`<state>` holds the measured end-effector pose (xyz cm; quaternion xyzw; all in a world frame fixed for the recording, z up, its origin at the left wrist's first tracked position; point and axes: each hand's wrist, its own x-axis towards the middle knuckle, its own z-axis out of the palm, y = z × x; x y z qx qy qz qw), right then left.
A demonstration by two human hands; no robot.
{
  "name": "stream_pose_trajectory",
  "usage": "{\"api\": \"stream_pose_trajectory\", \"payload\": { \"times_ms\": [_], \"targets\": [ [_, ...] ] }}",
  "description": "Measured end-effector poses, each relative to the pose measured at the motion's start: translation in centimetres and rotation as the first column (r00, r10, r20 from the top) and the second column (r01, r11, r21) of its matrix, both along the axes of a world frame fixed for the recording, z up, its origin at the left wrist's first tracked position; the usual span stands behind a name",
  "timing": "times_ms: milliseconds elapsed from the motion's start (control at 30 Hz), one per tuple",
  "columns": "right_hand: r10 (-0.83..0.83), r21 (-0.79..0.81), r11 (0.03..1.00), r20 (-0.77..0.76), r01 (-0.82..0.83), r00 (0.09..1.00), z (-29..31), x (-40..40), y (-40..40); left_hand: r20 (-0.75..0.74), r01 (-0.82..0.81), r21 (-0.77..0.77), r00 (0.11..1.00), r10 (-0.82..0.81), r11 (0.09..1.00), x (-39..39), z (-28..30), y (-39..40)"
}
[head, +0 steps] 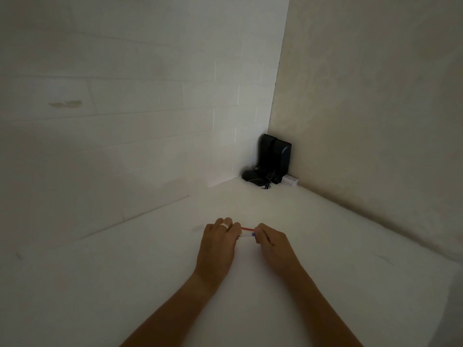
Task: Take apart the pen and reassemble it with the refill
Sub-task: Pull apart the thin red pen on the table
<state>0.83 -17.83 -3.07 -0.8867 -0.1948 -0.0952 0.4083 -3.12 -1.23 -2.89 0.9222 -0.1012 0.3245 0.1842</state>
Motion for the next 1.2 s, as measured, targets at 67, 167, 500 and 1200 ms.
{"api": "stream_pose_trajectory", "payload": {
  "times_ms": [67, 167, 500, 1200],
  "targets": [
    [0.003, -0.027, 1.000, 0.053, -0.002, 0.999, -0.1, 0.2, 0.1, -0.008, 0.014, -0.001, 1.000, -0.014, 1.000, 0.2, -0.2, 0.0],
    [0.020, -0.072, 0.997, 0.173, -0.008, 0.985, -0.5, 0.6, 0.0, -0.039, 0.037, -0.016, 0.999, -0.037, 0.999, 0.6, -0.5, -0.1],
    [0.080, -0.049, 0.996, 0.290, -0.068, 0.954, -0.4, 0.2, 0.0, -0.081, 0.041, 0.011, 0.996, -0.040, 0.999, 0.7, -0.5, 0.9],
    [0.065, -0.109, 0.993, 0.220, -0.042, 0.973, -0.5, -0.2, 0.1, -0.104, 0.013, -0.054, 0.994, -0.019, 0.998, 0.6, -1.2, 1.6]
  ]
}}
